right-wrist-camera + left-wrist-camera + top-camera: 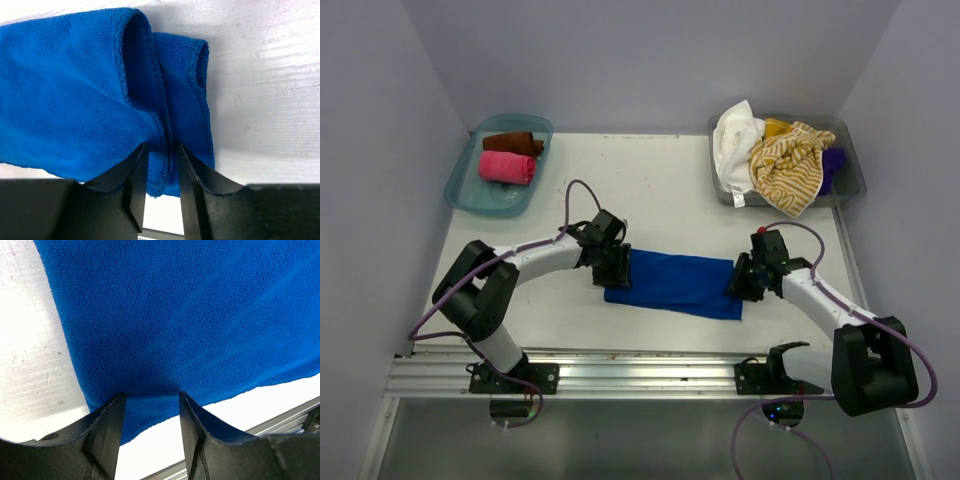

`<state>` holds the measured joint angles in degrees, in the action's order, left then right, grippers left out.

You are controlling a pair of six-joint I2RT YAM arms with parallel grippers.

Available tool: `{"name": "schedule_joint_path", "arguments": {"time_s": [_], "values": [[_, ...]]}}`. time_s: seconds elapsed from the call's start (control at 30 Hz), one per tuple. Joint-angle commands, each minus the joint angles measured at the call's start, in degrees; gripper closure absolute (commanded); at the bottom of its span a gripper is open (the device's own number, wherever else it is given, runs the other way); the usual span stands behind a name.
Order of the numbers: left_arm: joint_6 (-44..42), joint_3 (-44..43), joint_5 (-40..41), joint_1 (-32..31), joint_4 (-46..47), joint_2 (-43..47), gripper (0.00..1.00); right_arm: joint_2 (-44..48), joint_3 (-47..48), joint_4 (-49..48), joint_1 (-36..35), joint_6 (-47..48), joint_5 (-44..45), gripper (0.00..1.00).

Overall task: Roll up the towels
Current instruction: Fold the towel

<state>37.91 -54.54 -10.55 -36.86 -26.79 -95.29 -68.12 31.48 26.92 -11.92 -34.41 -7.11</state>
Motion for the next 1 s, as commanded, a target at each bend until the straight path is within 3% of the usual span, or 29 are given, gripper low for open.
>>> {"name": "schedule_joint_path", "arguments": {"time_s": [0.0, 0.13, 0.23, 0.33, 0.63, 0.97], "values": [[-0.7, -1.4, 0.2, 0.5, 0.8, -0.9, 0.49, -0.2, -0.5, -2.1, 0.0, 0.8, -1.1, 0.68], [-0.8, -1.4, 0.2, 0.5, 0.9, -0.9, 0.49, -0.4, -0.5, -2.3, 0.0, 0.7, -1.1, 0.75], [-0.8, -1.4, 0.2, 0.5, 0.9, -0.8, 0.5, -0.4, -0.2, -2.2, 0.0, 0.7, -0.8, 0.91], [-0.8, -1.4, 0.3, 0.4, 0.8, -0.7, 0.5, 1.6, 0.7, -0.7, -0.1, 0.3, -0.1, 1.0], [-1.2, -1.6, 1.0, 1.1, 0.7, -0.6, 0.5, 9.1, 8.4, 10.6, 0.0, 1.8, 0.9, 1.0], [-2.2, -1.6, 1.1, 2.5, 0.1, 0.0, 0.5, 14.1, 9.7, 18.9, 0.0, 2.2, 3.5, 1.0]]}}
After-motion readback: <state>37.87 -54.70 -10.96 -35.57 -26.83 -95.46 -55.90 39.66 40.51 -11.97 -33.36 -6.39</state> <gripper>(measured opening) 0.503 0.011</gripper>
